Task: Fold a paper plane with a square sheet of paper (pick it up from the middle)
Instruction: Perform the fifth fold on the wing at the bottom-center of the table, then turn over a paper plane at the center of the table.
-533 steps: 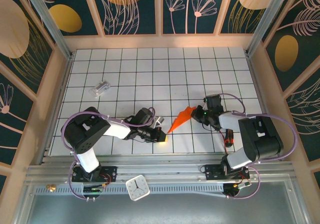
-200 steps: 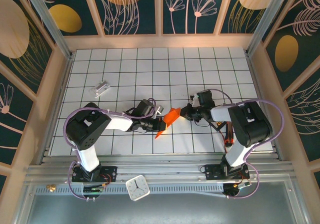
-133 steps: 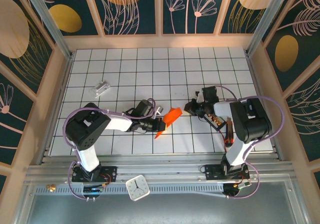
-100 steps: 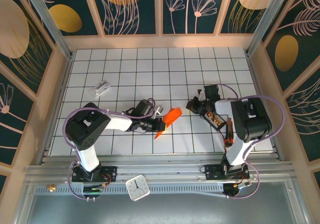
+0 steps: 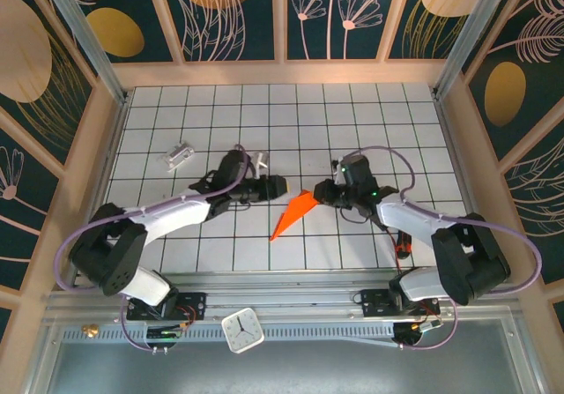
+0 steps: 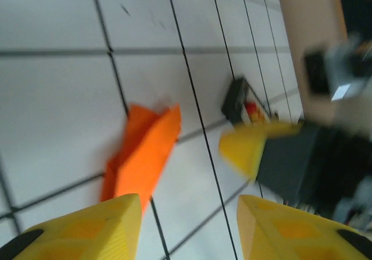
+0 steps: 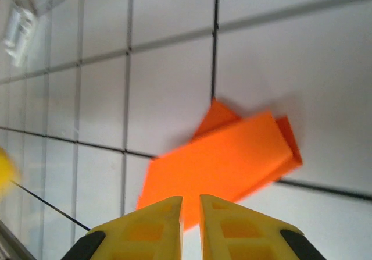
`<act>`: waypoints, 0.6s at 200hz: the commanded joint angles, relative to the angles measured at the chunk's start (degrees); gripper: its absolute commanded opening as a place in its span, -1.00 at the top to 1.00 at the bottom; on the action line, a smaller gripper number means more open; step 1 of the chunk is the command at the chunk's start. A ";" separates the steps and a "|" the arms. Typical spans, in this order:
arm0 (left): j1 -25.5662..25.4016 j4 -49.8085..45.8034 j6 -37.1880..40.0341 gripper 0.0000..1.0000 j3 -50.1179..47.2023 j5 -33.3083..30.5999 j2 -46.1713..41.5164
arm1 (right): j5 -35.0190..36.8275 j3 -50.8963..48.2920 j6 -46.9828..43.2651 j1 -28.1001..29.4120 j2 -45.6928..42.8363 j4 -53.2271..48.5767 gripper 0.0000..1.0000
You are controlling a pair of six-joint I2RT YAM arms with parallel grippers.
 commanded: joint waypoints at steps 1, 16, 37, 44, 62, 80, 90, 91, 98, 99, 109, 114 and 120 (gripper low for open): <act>2.65 -4.31 -0.17 0.07 -0.73 -2.04 3.56 | 5.29 -1.80 4.53 2.54 4.24 1.97 0.68; 2.68 -7.49 2.14 0.14 1.10 -0.92 6.83 | 6.47 -1.34 4.86 3.45 6.99 3.42 0.70; 2.63 -7.15 3.21 0.28 2.10 0.34 11.05 | 6.40 -1.25 5.11 3.67 9.73 5.69 0.74; 2.58 -7.44 3.89 0.32 2.78 1.08 11.84 | 6.40 -1.00 5.10 3.79 10.65 5.96 0.75; 2.57 -7.37 4.51 0.44 3.79 3.20 15.82 | 6.62 -1.03 5.24 4.07 12.24 6.80 0.78; 2.46 -6.62 4.68 0.52 3.94 4.27 16.61 | 6.49 -0.96 5.43 4.15 13.21 7.14 0.80; 2.47 -7.43 5.11 0.52 4.42 4.30 17.10 | 6.68 -1.05 5.46 4.15 13.47 7.24 0.81; 2.47 -7.37 5.16 0.52 4.37 4.39 17.15 | 6.70 -1.05 5.46 4.19 13.49 7.23 0.81; 2.48 -6.35 5.00 0.52 4.09 5.67 17.34 | 6.88 -1.05 5.43 4.22 13.74 7.23 0.81; 2.44 -6.09 4.93 0.52 4.03 5.91 17.36 | 6.92 -1.05 5.45 4.19 13.80 7.23 0.82; 2.42 -4.10 4.07 0.53 3.51 7.86 17.55 | 6.97 -1.14 5.55 4.17 14.10 7.43 0.82; 2.25 -3.52 3.91 0.54 3.52 8.79 17.81 | 7.00 -1.22 5.61 4.16 14.27 7.56 0.82; 2.05 -3.52 4.12 0.56 3.76 9.39 18.05 | 7.06 -1.29 5.72 4.17 14.49 7.88 0.83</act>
